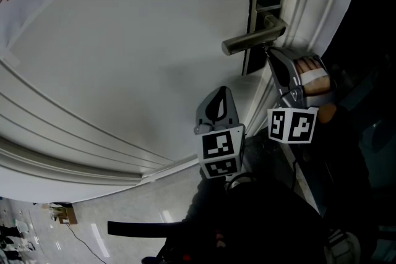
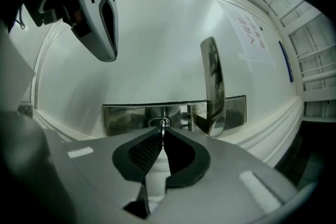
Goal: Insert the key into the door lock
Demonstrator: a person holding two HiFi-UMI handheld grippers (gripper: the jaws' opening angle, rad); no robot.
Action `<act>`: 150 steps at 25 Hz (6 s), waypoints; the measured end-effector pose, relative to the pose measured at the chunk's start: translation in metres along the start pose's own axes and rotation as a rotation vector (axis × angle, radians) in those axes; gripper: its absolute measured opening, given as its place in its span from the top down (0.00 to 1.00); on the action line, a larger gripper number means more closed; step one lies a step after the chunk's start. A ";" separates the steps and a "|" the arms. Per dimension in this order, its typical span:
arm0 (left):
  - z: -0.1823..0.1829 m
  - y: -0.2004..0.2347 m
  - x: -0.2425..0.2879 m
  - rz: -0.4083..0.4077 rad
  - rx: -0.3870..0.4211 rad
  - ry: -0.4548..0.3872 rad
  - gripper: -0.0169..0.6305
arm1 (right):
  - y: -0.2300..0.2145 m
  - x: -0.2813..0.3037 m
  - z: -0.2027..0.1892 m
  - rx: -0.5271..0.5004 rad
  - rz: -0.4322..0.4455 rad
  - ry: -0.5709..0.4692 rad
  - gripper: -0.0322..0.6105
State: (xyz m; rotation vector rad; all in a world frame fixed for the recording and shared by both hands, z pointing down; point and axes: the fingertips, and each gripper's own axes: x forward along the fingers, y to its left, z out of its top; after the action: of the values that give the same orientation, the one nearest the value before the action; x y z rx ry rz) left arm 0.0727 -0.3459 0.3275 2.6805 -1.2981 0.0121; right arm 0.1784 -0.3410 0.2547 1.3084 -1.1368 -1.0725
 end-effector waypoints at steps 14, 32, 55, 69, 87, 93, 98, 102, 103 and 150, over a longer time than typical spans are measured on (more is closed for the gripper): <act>0.001 -0.003 0.000 -0.006 -0.001 -0.004 0.97 | 0.000 0.001 0.001 -0.008 0.007 0.002 0.93; 0.003 -0.011 0.002 -0.019 0.003 -0.012 0.97 | 0.000 0.001 -0.001 -0.003 -0.004 -0.001 0.93; 0.009 -0.010 0.002 -0.038 0.020 -0.022 0.97 | 0.000 0.003 0.002 0.002 0.000 0.003 0.93; 0.006 -0.009 0.005 -0.048 0.015 -0.017 0.97 | 0.000 0.003 0.003 -0.004 -0.010 0.006 0.93; 0.002 -0.005 0.003 -0.051 -0.016 -0.009 0.97 | 0.000 0.004 0.002 -0.018 -0.004 0.013 0.93; 0.002 -0.005 0.002 -0.059 -0.021 -0.010 0.97 | 0.000 0.004 0.002 -0.023 -0.008 0.022 0.93; 0.001 -0.006 0.002 -0.060 -0.024 -0.009 0.97 | 0.000 0.004 0.003 -0.025 -0.009 0.023 0.93; 0.001 -0.006 0.001 -0.060 -0.027 -0.008 0.97 | 0.000 0.005 0.003 -0.035 -0.014 0.029 0.93; 0.001 -0.005 0.001 -0.059 -0.029 -0.008 0.97 | 0.000 0.004 0.003 -0.034 -0.014 0.029 0.93; 0.002 -0.016 0.009 -0.094 -0.019 -0.009 0.97 | -0.001 0.005 0.004 -0.033 -0.008 0.019 0.93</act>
State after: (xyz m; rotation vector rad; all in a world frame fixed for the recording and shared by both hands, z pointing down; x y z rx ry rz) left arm 0.0905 -0.3438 0.3240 2.7256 -1.1671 -0.0228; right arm 0.1751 -0.3462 0.2538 1.2953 -1.0962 -1.0785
